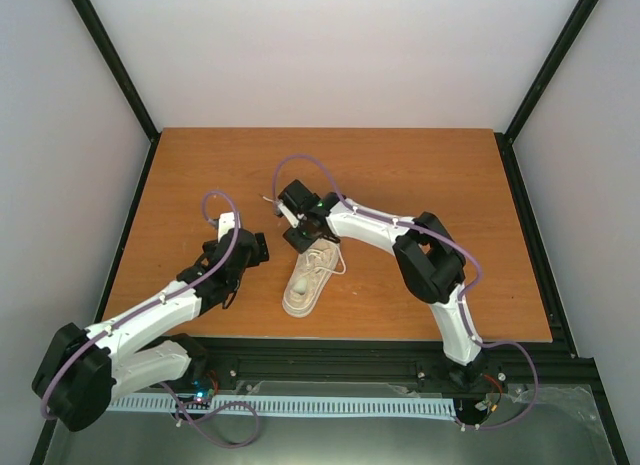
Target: Tie the shoes
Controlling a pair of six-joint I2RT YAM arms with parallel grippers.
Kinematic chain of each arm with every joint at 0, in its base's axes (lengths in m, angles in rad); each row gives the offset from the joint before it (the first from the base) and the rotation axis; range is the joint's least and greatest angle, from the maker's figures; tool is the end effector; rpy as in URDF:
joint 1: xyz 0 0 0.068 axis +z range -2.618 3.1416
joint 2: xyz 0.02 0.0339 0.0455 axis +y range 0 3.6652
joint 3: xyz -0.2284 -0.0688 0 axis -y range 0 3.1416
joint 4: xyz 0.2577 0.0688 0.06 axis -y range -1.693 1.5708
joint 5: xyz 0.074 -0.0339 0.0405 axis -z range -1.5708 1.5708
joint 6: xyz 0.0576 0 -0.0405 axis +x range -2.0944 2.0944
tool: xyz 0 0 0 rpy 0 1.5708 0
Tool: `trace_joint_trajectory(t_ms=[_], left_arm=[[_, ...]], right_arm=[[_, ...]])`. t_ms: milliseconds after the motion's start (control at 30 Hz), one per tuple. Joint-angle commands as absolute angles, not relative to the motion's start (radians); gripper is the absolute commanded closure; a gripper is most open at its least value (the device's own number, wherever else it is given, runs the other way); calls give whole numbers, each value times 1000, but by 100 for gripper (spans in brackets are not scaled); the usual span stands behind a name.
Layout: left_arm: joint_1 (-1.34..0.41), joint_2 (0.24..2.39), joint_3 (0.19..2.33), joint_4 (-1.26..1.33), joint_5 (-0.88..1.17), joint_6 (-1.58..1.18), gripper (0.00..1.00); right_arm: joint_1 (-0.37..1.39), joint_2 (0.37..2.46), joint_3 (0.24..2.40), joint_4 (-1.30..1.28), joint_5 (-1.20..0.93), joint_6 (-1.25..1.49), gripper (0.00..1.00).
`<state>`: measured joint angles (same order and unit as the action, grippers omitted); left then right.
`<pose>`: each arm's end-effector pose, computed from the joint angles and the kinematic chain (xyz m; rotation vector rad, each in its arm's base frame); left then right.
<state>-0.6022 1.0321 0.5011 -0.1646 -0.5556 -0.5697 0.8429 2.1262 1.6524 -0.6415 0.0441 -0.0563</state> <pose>0.2231 -0.1165 0.1520 -0.2493 2.1323 -0.0449 0.3046 0.3380 0.1252 -1.1603 2.4362 0.1847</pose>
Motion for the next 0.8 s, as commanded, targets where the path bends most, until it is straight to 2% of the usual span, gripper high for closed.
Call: trace_joint_trajectory(t_ms=[0, 100, 433, 633, 767], left_arm=[[-597, 1034, 534, -152, -573, -549, 0], [-597, 1038, 537, -155, -578, -548, 0], [-597, 1042, 538, -158, -580, -551, 0], [-597, 1031, 532, -158, -592, -552, 0], [-597, 1032, 532, -156, -587, -554, 0]], right_arm=[[864, 2101, 1639, -668, 128, -69, 41], [864, 2113, 1629, -664, 191, -55, 50], [864, 2058, 1566, -593, 326, 16, 95], [862, 1910, 1487, -548, 436, 105, 97], [861, 1768, 1385, -561, 582, 212, 97]])
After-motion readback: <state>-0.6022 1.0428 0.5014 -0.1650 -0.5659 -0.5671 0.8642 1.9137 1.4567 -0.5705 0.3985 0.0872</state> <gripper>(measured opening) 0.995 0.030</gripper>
